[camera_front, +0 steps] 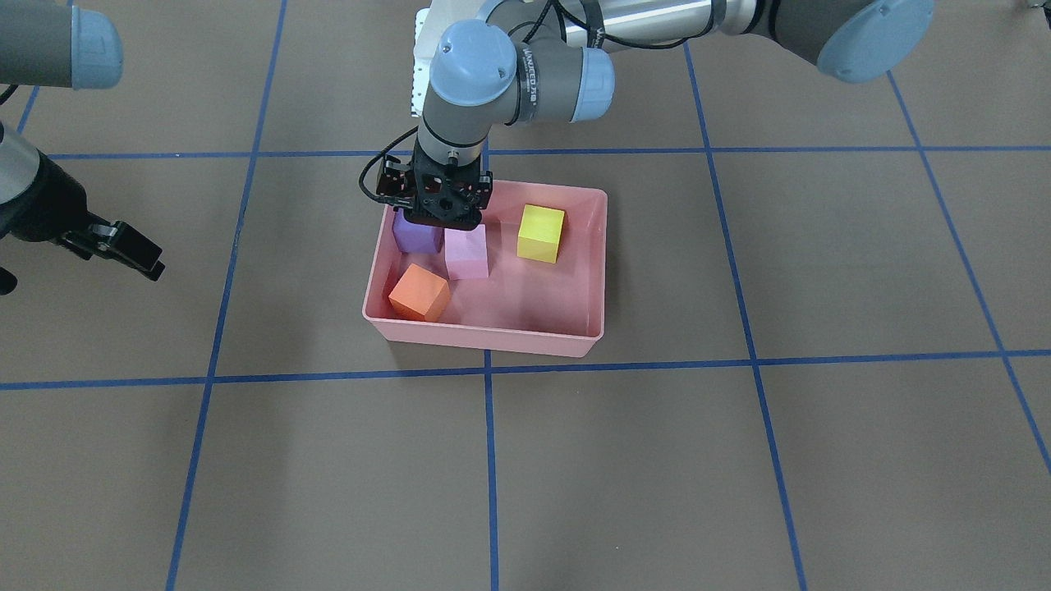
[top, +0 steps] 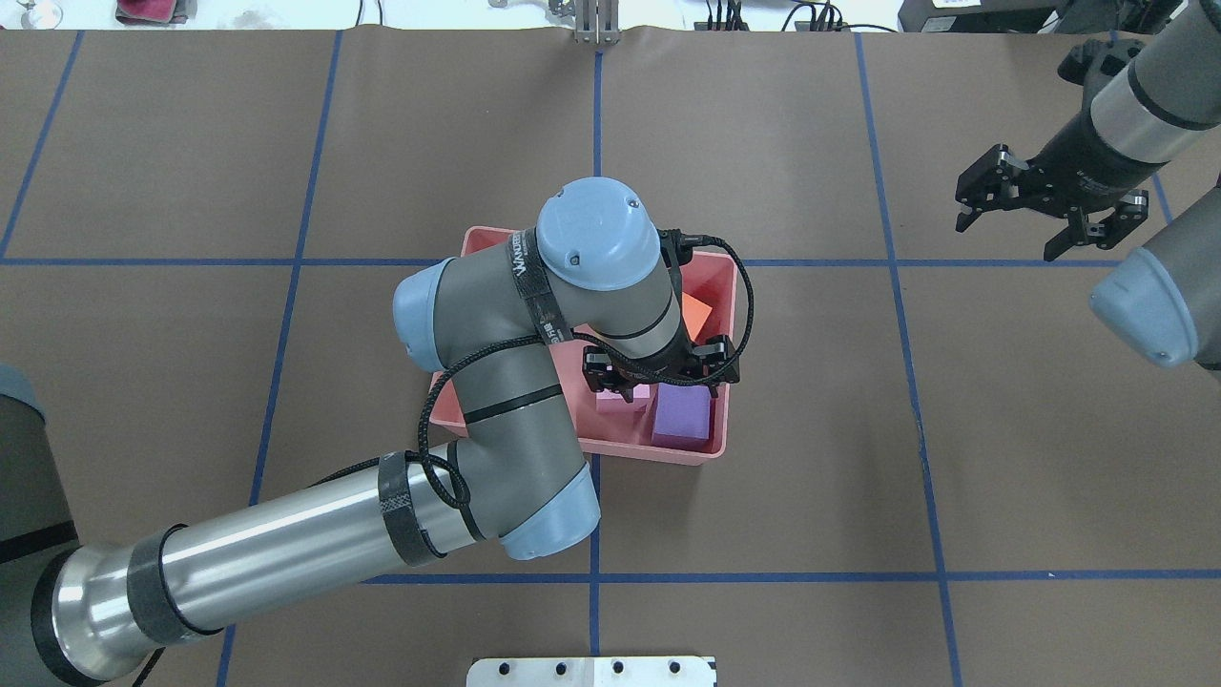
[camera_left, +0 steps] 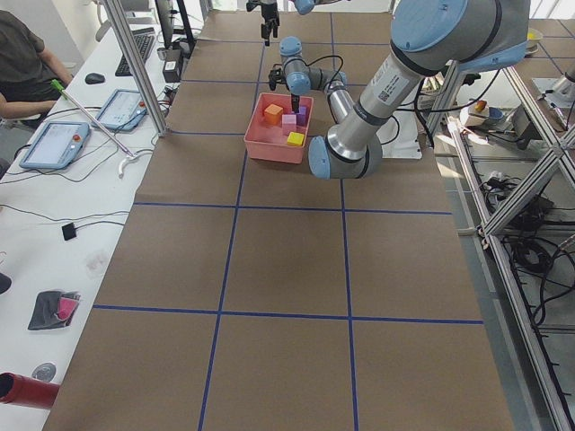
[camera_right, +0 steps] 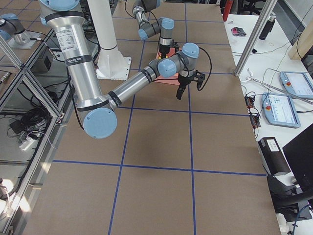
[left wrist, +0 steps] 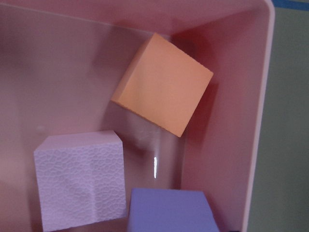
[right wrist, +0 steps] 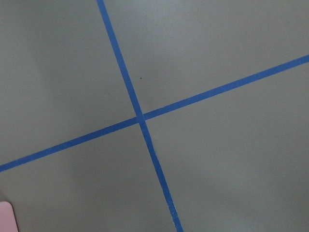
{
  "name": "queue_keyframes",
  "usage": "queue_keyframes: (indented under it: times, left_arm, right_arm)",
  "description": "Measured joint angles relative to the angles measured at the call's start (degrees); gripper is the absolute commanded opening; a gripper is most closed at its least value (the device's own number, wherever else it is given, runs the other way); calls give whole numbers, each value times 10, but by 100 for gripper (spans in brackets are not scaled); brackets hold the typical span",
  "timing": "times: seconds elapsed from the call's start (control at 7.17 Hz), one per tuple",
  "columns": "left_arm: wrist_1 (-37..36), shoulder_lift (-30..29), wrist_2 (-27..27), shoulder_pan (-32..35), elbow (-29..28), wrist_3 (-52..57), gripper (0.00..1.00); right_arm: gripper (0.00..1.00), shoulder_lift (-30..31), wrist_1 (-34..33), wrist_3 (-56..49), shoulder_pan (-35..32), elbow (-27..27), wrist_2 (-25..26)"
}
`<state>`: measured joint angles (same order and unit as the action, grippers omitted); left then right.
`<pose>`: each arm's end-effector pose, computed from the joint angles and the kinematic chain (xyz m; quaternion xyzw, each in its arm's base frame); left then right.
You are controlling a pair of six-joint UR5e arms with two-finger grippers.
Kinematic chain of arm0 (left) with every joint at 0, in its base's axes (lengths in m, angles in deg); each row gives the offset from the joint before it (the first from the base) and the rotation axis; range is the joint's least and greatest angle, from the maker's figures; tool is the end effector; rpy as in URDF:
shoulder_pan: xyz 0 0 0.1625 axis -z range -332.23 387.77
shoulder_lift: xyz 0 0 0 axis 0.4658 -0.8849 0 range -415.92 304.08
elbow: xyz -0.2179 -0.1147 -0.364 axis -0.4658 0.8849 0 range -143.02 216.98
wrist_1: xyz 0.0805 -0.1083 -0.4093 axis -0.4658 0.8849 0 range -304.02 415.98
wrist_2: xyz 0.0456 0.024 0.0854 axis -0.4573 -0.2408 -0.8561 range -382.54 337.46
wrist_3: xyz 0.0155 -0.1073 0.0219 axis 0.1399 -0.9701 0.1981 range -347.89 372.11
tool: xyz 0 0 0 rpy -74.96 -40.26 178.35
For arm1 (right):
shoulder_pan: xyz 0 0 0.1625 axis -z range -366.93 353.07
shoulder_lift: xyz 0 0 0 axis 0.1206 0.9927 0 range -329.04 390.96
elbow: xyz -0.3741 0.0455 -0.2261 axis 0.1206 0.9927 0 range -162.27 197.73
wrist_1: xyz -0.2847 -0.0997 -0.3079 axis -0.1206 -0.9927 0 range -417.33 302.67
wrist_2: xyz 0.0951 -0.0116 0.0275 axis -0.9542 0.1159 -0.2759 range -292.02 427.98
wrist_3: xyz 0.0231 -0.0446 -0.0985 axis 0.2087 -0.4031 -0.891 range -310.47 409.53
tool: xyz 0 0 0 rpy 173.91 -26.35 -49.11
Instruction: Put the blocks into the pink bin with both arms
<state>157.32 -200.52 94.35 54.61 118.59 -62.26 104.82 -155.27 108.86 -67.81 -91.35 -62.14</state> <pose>0.6571 -0.4260 0.0901 -0.0204 0.5102 0.0281 0.8594 -0.2301 -0.5408 0.3777 -0.0737 -0.3933 0.1599 0.9024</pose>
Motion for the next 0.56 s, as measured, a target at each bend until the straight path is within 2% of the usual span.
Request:
queue_keyframes:
  times: [0.28,0.42,0.56]
  left_arm:
    - [-3,12,6,22,30,2,100]
    - [-5,44,19,48,60,15,100]
    - [-6,102,40,85,104,55,100]
  right_arm:
    - [100,0,0,-8,-5,3,1]
    - [100,0,0,-38,-16,12,1]
    - [100,2,0,-91,-32,30,1]
